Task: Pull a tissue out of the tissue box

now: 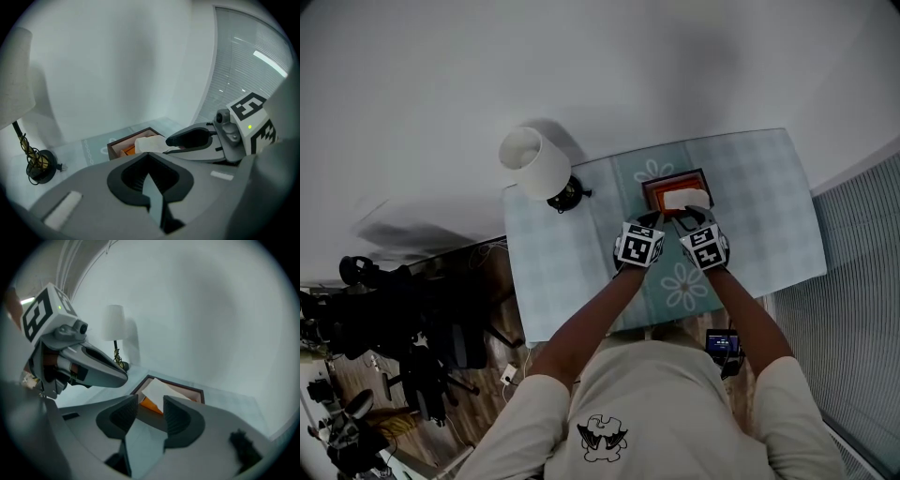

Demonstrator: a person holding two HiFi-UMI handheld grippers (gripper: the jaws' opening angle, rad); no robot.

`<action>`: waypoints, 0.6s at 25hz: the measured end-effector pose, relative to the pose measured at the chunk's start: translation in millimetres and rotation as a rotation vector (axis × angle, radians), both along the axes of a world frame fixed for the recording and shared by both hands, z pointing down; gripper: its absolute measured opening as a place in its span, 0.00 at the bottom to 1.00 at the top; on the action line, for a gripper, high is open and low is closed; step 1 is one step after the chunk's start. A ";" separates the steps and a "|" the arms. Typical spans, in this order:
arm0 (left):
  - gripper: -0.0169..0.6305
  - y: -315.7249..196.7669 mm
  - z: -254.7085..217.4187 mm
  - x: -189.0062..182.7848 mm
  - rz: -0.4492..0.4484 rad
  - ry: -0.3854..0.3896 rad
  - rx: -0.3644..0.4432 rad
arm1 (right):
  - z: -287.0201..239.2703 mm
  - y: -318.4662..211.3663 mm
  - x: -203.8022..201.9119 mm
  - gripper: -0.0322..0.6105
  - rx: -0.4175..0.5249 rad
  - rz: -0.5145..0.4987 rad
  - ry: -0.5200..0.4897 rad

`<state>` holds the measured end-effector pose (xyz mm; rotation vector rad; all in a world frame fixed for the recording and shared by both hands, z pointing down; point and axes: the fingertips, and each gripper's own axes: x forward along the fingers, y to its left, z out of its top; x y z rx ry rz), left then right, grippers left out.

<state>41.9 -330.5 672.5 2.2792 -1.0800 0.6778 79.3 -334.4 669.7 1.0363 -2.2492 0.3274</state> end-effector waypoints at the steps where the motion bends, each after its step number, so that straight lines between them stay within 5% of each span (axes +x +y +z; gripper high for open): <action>1: 0.04 0.0 0.2 -0.3 -0.002 0.000 -0.001 | 2.6 -1.4 -0.5 0.31 0.014 -0.011 0.028; 15: 0.04 -0.3 2.4 -6.5 -0.015 0.026 -0.030 | 43.2 -25.7 -6.4 0.33 0.017 -0.041 0.255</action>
